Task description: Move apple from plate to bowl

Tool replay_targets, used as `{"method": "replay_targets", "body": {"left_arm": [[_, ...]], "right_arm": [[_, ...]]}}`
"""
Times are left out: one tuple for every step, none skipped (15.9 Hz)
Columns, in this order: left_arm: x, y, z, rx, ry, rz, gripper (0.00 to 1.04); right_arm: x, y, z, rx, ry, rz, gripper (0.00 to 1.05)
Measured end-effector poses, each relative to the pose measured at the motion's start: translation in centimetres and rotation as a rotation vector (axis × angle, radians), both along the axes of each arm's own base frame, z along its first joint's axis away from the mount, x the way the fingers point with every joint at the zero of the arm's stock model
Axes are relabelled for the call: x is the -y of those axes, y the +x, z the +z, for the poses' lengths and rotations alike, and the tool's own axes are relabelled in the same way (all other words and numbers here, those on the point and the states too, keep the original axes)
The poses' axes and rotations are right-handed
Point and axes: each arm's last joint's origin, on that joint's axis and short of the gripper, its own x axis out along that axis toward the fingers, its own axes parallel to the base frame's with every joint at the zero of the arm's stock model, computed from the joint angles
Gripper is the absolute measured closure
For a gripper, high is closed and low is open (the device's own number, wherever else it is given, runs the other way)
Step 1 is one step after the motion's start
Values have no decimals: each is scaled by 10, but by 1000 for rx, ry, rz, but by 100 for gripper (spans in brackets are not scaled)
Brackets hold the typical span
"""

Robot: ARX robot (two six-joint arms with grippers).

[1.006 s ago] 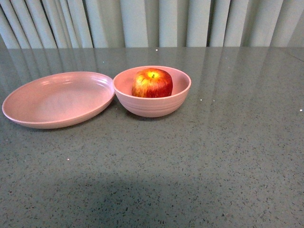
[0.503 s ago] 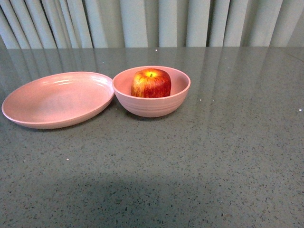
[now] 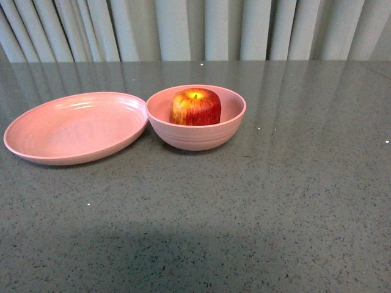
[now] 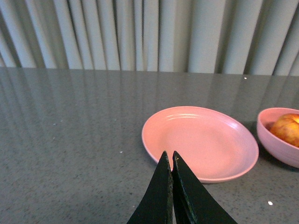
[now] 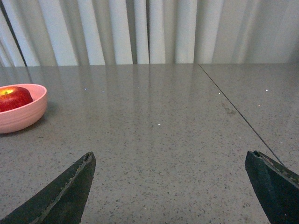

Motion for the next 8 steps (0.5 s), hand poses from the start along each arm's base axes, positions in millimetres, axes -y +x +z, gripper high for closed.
{"method": "replay_targets", "body": {"left_arm": [[2, -8, -12, 11, 1, -24, 104], [2, -10, -16, 9, 1, -24, 104], [2, -11, -18, 8, 1, -24, 104], [2, -13, -21, 8, 1, -24, 104], [2, -15, -24, 7, 1, -24, 104], [2, -17, -27, 7, 1, -24, 104], [2, -19, -29, 7, 1, -24, 104], [2, -20, -31, 8, 1, -24, 104]], "right_arm": [[0, 0, 0, -1, 0, 0, 7], [0, 0, 0, 0, 0, 0, 7], [0, 0, 0, 0, 0, 0, 7], [0, 0, 0, 0, 0, 0, 7], [0, 0, 0, 0, 0, 0, 7], [0, 0, 0, 0, 0, 0, 7], [0, 0, 0, 0, 0, 0, 7], [0, 0, 0, 0, 0, 0, 7]]}}
